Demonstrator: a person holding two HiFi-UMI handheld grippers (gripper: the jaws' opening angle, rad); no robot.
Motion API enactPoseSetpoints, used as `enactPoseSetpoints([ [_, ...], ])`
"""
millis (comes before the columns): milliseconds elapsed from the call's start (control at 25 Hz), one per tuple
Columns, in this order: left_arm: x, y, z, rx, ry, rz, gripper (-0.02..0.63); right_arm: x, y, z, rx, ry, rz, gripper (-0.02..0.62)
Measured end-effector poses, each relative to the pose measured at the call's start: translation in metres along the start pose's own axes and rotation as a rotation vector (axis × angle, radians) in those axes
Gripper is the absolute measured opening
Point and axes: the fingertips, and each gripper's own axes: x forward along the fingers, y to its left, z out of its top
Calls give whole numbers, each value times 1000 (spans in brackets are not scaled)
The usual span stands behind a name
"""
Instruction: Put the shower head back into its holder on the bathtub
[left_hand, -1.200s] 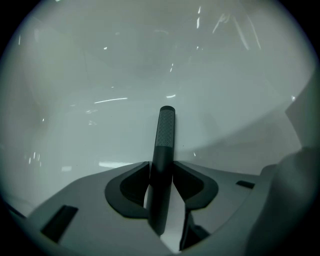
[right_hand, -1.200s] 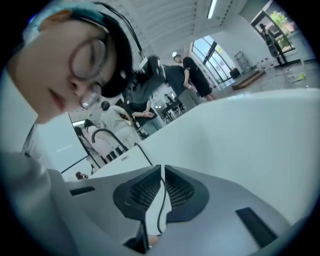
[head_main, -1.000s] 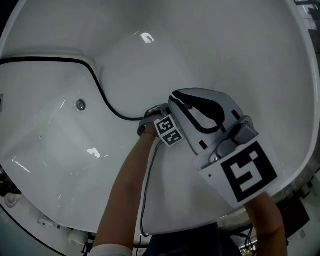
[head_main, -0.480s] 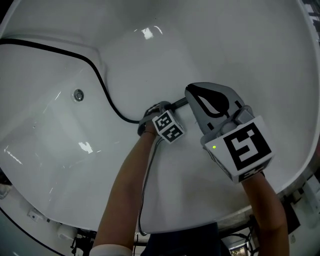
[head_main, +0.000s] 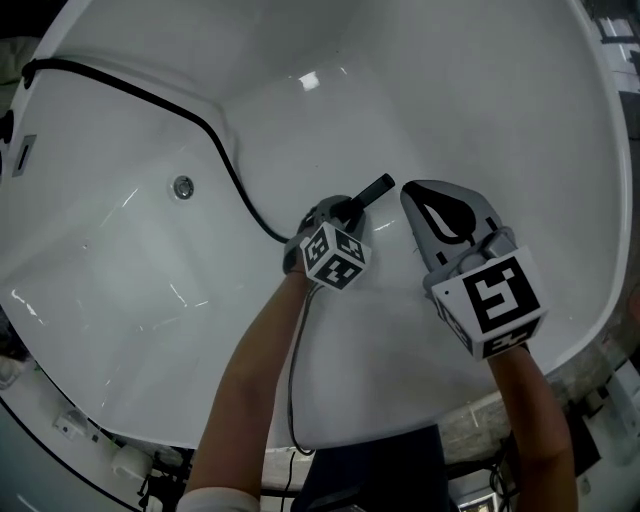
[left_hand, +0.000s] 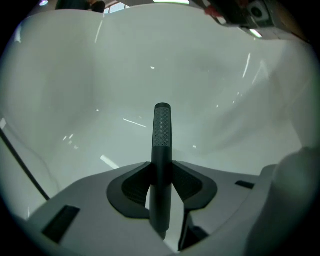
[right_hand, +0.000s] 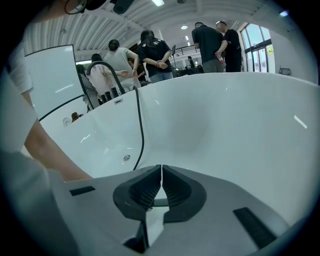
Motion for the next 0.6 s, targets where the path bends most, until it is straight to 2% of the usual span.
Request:
enactPoseSetpoints([
  [160,-47,23,22,-68,-107,55,129,-6,12,16,-12,-4,-9,8],
  [320,-101,42,41,-141,-216,85,129,-17,24,49,-18,-35,-15,8],
  [600,-197,70,85,-220,-430,177,129,-24,46,98,-74,-59,-7,8],
])
